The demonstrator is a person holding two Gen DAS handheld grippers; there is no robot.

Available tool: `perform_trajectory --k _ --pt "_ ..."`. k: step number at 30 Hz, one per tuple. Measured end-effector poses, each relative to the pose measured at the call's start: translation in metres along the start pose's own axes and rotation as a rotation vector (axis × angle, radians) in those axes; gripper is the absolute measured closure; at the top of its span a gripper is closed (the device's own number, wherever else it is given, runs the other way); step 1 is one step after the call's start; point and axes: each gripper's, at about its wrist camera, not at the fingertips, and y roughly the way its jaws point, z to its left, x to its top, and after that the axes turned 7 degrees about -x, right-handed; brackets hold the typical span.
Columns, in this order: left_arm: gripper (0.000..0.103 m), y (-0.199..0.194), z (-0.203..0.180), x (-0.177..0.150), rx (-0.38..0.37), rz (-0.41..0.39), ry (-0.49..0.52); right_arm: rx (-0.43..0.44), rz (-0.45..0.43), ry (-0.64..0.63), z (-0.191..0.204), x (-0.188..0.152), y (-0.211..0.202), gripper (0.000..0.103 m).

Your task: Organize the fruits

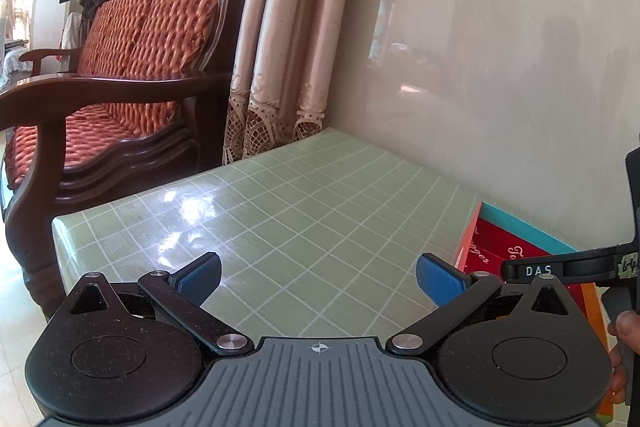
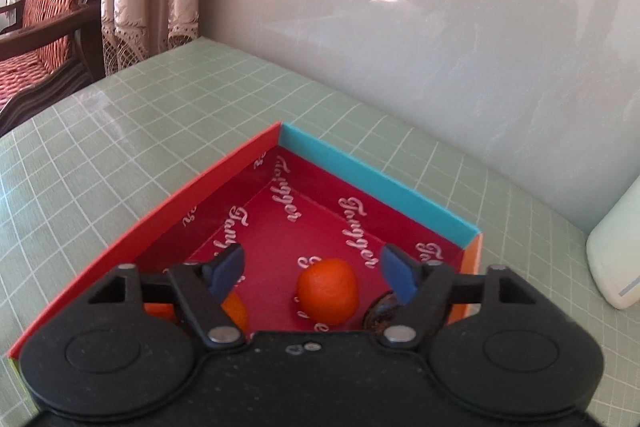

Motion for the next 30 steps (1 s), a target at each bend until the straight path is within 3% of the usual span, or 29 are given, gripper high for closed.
perform_trajectory --k 7,13,19,24,30 --pt "0.0 -0.002 -0.009 -0.002 0.008 -0.019 0.019 -0.045 -0.09 0.057 -0.026 -0.01 -0.043 0.001" --pt "0.0 -0.016 -0.041 -0.013 -0.054 -0.058 0.151 -0.057 -0.135 0.204 -0.065 -0.052 -0.095 0.0" --pt "0.0 -0.048 -0.076 -0.032 -0.184 -0.034 0.289 -0.064 -0.109 0.356 -0.092 -0.114 -0.129 0.0" --pt "0.0 -0.068 -0.086 -0.051 -0.2 0.046 0.328 -0.129 -0.11 0.429 -0.098 -0.15 -0.153 0.0" --pt "0.0 -0.091 -0.089 -0.066 -0.193 0.039 0.391 -0.202 -0.077 0.417 -0.079 -0.177 -0.164 0.0"
